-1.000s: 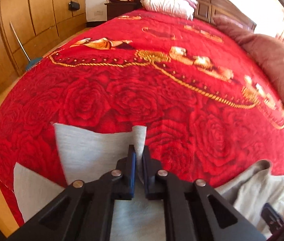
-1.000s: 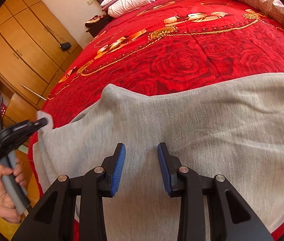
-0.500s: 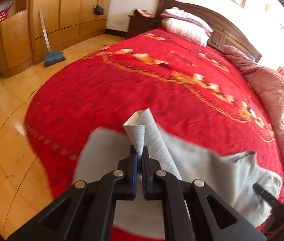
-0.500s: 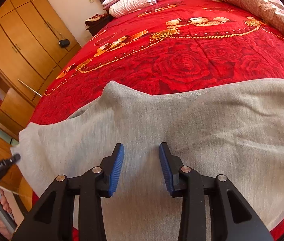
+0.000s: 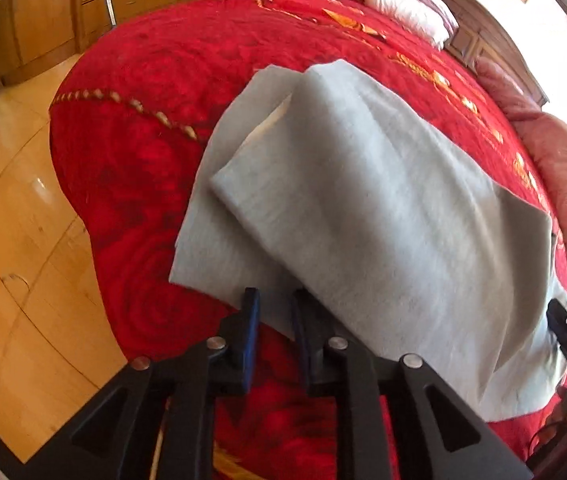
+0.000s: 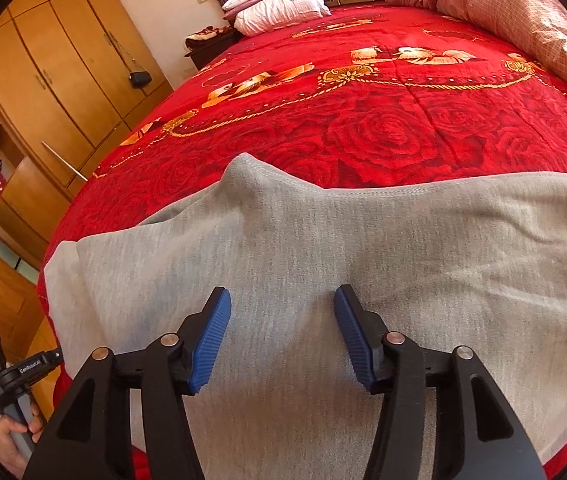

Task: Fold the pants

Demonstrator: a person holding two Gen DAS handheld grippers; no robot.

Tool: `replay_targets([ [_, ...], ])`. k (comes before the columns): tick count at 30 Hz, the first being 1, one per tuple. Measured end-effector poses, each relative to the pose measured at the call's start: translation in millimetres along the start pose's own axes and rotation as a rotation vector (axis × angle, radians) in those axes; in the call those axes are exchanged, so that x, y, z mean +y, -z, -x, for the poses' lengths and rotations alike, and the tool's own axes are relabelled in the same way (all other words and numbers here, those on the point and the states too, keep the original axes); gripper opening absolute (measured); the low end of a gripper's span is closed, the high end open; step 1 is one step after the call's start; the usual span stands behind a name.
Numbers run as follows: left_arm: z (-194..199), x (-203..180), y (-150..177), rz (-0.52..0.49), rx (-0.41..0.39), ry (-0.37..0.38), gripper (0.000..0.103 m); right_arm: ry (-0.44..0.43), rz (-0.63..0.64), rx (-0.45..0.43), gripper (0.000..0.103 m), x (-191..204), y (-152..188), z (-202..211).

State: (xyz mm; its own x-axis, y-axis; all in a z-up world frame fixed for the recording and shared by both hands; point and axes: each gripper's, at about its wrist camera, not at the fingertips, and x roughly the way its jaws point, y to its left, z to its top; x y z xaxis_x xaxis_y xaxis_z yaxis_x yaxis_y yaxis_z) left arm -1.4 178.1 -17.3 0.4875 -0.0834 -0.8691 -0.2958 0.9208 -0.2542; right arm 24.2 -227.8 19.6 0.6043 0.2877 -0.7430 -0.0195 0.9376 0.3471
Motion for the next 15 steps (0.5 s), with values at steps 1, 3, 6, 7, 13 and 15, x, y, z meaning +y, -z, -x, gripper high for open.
replay_targets([
  [1, 1, 1, 2, 0.010, -0.010, 0.003, 0.019, -0.001, 0.000, -0.002, 0.056, 0, 1, 1],
  [3, 1, 5, 4, 0.033, -0.015, 0.013, 0.024, -0.005, -0.002, -0.008, 0.056, 0, 1, 1],
  [6, -1, 12, 8, 0.067, -0.017, -0.016, 0.049, -0.012, -0.003, -0.016, 0.056, -1, 2, 1],
  [7, -1, 15, 8, 0.081, -0.018, -0.025, 0.057, -0.014, -0.004, -0.017, 0.056, -1, 2, 1],
  [13, -1, 23, 14, 0.123, -0.025, -0.024, 0.065, -0.027, -0.013, -0.025, 0.056, -4, 4, 3],
  [15, 0, 22, 15, 0.119, -0.026, -0.042, 0.069, -0.028, -0.014, -0.026, 0.056, -4, 4, 3],
])
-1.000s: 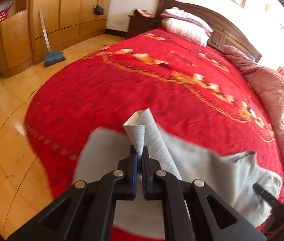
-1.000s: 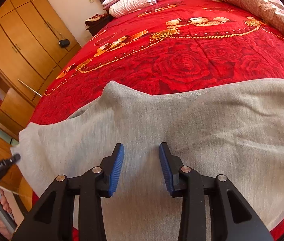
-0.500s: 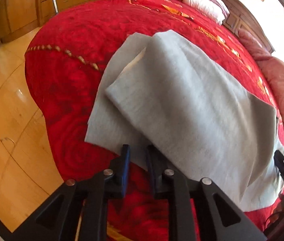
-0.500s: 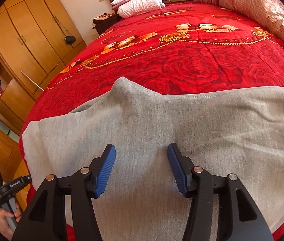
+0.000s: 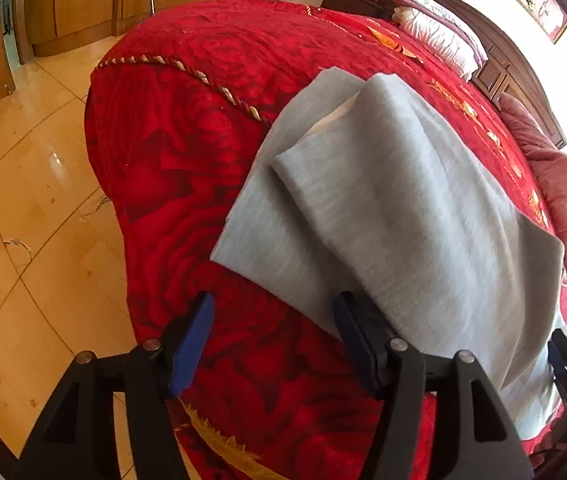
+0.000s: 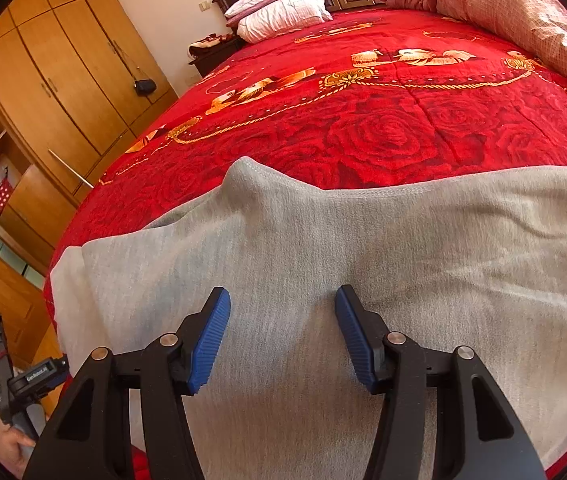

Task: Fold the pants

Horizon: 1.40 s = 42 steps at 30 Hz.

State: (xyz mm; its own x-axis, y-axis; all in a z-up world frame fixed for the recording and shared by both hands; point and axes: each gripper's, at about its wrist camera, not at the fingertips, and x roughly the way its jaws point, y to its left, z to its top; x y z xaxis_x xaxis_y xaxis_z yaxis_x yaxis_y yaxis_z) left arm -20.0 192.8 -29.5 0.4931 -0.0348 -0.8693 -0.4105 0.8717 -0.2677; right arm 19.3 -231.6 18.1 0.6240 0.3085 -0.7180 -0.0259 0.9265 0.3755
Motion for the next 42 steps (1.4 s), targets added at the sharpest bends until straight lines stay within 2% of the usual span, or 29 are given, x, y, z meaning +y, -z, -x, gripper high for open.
replay_targets([
  [1, 0, -1, 2, 0.000, 0.001, -0.021, 0.076, 0.000, 0.000, -0.001, 0.057, 0, 0, 0],
  [3, 1, -2, 6, 0.005, 0.003, -0.087, 0.084, 0.001, 0.001, 0.000, 0.057, 0, 0, 0],
  [6, 3, -4, 9, 0.002, -0.005, -0.106, 0.085, 0.000, 0.000, 0.000, 0.057, 0, 0, 0],
  [8, 3, -2, 11, 0.012, -0.003, -0.097, 0.085, 0.002, 0.001, -0.001, 0.057, 1, 0, 0],
  [12, 3, 10, 14, 0.061, 0.007, -0.031, 0.086, 0.008, 0.008, 0.001, 0.057, 1, 0, 0],
  [16, 5, 19, 8, 0.068, 0.055, 0.018, 0.087, 0.029, 0.031, 0.022, 0.057, 5, -3, 0],
  [19, 13, 17, -4, -0.013, 0.059, 0.053, 0.087, 0.048, 0.032, 0.058, 0.057, 9, -8, 1],
  [24, 35, 3, -27, -0.144, -0.031, 0.055, 0.087, 0.022, 0.032, 0.085, 0.057, 16, -16, 6],
  [29, 42, -7, -60, -0.182, -0.082, 0.111, 0.087, 0.005, 0.055, 0.107, 0.057, 31, -21, 6],
  [32, 40, -22, -79, -0.242, -0.103, 0.111, 0.087, -0.004, 0.071, 0.115, 0.057, 39, -19, 5],
  [36, 23, -35, -92, -0.318, -0.053, 0.061, 0.085, -0.004, 0.088, 0.142, 0.057, 46, -13, -1],
  [40, 12, -25, -78, -0.280, -0.009, 0.080, 0.084, 0.003, 0.101, 0.169, 0.057, 49, -7, -8],
  [42, 5, -18, -70, -0.249, 0.035, 0.109, 0.078, 0.011, 0.113, 0.164, 0.057, 51, -6, -8],
])
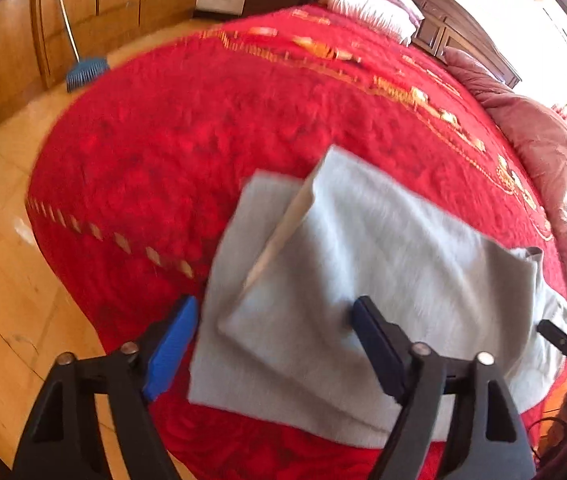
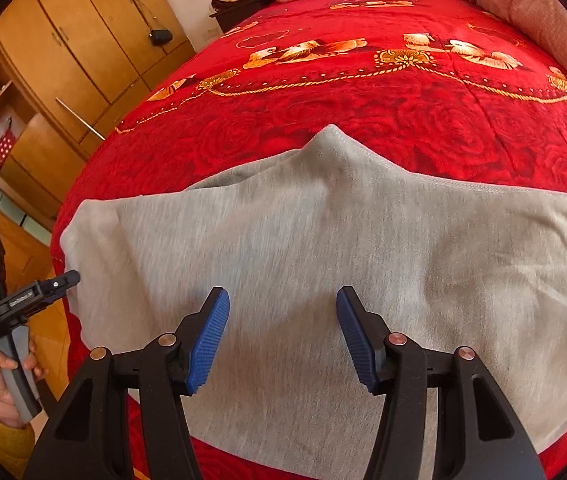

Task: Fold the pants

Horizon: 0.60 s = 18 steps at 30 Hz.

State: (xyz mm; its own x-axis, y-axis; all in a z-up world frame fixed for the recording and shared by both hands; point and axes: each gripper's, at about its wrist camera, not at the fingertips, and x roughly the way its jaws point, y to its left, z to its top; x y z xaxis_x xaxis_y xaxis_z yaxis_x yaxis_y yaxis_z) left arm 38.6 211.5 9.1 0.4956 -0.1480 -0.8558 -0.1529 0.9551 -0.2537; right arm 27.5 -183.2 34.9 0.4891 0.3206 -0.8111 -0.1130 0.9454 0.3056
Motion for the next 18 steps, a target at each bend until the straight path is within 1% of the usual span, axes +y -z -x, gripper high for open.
replay_targets([
  [1, -1, 4, 4, 0.021, 0.009, 0.024, 0.076, 0.001, 0.001, -0.001, 0.057, 1, 0, 0],
  [4, 2, 12, 12, 0.075, -0.004, 0.072, 0.073, 0.004, 0.000, 0.001, 0.057, 2, 1, -2],
  [6, 4, 19, 14, 0.101, -0.007, 0.114, 0.072, 0.009, 0.003, 0.001, 0.057, 2, 0, -2],
  [8, 0, 22, 11, 0.115, 0.003, 0.128, 0.070, 0.012, 0.003, 0.000, 0.057, 2, 0, -2],
  [12, 0, 26, 10, 0.139, 0.010, 0.174, 0.055, 0.012, 0.002, 0.000, 0.057, 2, 1, -2],
  [14, 3, 25, 10, 0.142, 0.005, 0.171, 0.054, 0.011, 0.001, 0.000, 0.057, 2, 1, -2],
  [15, 6, 24, 12, 0.141, -0.007, 0.156, 0.054, 0.011, 0.000, 0.000, 0.057, 2, 1, -2],
  [16, 11, 25, 14, 0.138, -0.018, 0.138, 0.054, 0.010, -0.001, 0.000, 0.057, 2, 1, -2],
  [18, 23, 24, 20, 0.109, -0.060, 0.078, 0.053, 0.011, -0.001, 0.000, 0.057, 2, 1, -3],
])
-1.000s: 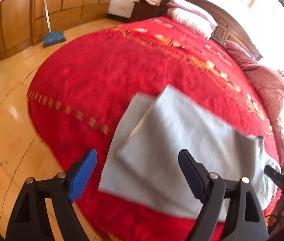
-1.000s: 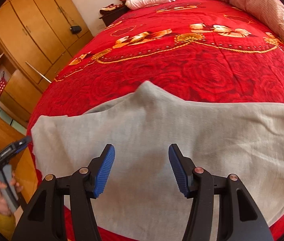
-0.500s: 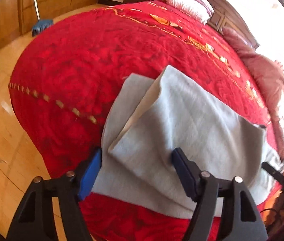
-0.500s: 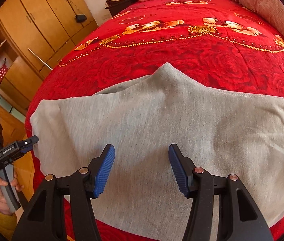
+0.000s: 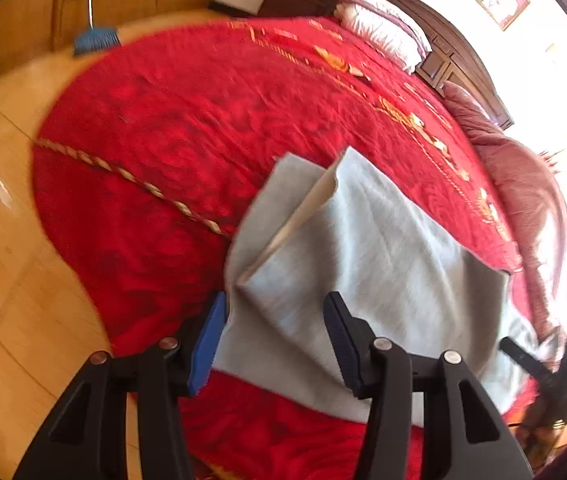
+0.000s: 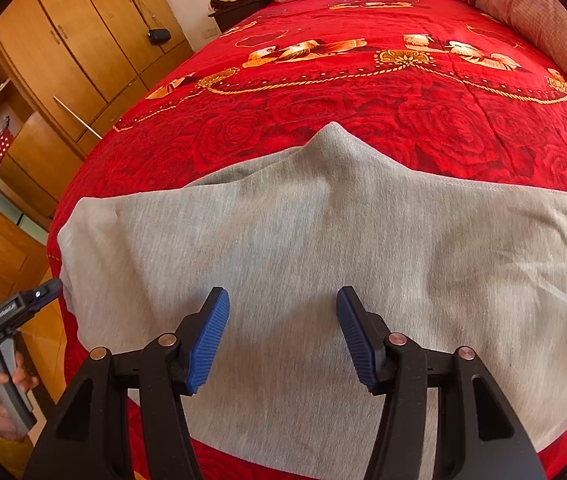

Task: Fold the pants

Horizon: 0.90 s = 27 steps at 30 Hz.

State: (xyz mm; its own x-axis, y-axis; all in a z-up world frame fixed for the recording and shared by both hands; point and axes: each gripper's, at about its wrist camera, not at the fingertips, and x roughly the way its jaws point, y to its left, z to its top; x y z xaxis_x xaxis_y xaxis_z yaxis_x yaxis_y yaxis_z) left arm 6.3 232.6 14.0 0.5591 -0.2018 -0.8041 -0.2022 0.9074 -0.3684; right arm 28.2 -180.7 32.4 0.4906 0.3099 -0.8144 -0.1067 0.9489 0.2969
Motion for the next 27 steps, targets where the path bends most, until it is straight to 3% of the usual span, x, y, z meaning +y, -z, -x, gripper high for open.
replay_targets([
  [2, 6, -3, 4, -0.024, -0.016, -0.008, 0.053, 0.003, 0.001, 0.000, 0.057, 1, 0, -1],
  [5, 6, -8, 7, -0.030, 0.004, 0.038, 0.053, 0.004, 0.005, 0.000, 0.057, 1, 0, 0],
  [11, -19, -4, 5, 0.034, 0.028, 0.062, 0.052, 0.001, -0.001, 0.001, 0.057, 1, -1, 0],
  [14, -24, 0, -2, 0.090, 0.014, 0.098, 0.037, 0.002, 0.009, 0.002, 0.057, 3, -1, 0],
  [16, -25, 2, -5, 0.114, 0.006, 0.106, 0.017, 0.000, 0.020, 0.003, 0.057, 5, -3, 1],
  [18, -19, 4, -5, 0.133, -0.006, 0.102, 0.006, -0.001, 0.032, 0.001, 0.057, 8, -4, 1],
  [23, 23, -6, 10, 0.065, -0.109, 0.042, 0.003, -0.023, 0.059, 0.002, 0.057, 13, -15, -2],
  [27, 30, -4, 31, 0.033, -0.086, -0.025, 0.003, -0.012, 0.095, -0.005, 0.057, 17, -28, -1],
])
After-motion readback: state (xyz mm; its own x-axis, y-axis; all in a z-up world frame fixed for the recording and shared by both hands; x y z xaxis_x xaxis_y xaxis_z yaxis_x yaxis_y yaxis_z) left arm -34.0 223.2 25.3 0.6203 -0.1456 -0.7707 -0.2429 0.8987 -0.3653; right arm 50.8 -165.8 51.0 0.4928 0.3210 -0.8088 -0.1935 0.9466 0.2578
